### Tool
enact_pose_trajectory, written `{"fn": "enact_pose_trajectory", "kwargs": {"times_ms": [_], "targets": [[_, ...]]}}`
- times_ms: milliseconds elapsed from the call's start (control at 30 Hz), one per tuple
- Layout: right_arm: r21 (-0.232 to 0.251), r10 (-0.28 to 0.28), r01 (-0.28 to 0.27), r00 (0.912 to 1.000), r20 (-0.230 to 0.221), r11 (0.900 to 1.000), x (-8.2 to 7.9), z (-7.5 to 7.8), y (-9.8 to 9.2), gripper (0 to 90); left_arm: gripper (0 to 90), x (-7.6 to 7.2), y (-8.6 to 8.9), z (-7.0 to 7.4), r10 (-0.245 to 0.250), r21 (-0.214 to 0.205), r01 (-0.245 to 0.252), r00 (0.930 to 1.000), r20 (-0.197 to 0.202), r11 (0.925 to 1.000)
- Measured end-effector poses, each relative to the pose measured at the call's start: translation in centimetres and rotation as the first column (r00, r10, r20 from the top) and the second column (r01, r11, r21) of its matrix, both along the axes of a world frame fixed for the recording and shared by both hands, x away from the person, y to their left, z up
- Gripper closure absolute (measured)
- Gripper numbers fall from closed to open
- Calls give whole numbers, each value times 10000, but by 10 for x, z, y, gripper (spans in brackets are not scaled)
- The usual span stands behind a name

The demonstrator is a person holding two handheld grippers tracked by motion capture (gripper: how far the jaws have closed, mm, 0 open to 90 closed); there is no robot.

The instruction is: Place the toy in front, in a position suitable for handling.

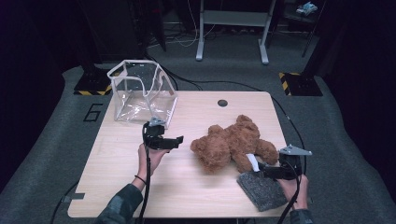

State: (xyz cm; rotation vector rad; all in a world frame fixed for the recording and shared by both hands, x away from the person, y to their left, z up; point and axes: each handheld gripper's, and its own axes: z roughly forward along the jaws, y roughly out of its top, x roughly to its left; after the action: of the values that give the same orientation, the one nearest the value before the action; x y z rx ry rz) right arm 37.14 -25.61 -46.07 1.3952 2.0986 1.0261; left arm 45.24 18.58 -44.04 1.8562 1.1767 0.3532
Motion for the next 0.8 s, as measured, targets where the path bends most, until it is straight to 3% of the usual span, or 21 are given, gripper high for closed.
{"fn": "enact_pose_trajectory", "kwargs": {"times_ms": [333, 400, 633, 800], "targets": [[83, 329, -330, 9993, 166, 9994, 29, 21, 19, 0, 68, -6, -31, 0, -771, 78, 770, 9970, 52, 9970], [140, 338, -341, 9993, 181, 9993, 36, 25, 22, 0, 68, -7, -37, 1, -872, -61, 873, 9962, 7, 9962], [174, 442, -448, 9986, 291, 9988, 64, 39, 32, 23, 70, -12, -62, 8, -1491, -69, 1492, 9887, 150, 9888], [77, 417, -418, 9989, 191, 9991, 83, 45, 39, 48, 79, -16, -89, 5, -1854, 151, 1851, 9825, 176, 9826]]}}
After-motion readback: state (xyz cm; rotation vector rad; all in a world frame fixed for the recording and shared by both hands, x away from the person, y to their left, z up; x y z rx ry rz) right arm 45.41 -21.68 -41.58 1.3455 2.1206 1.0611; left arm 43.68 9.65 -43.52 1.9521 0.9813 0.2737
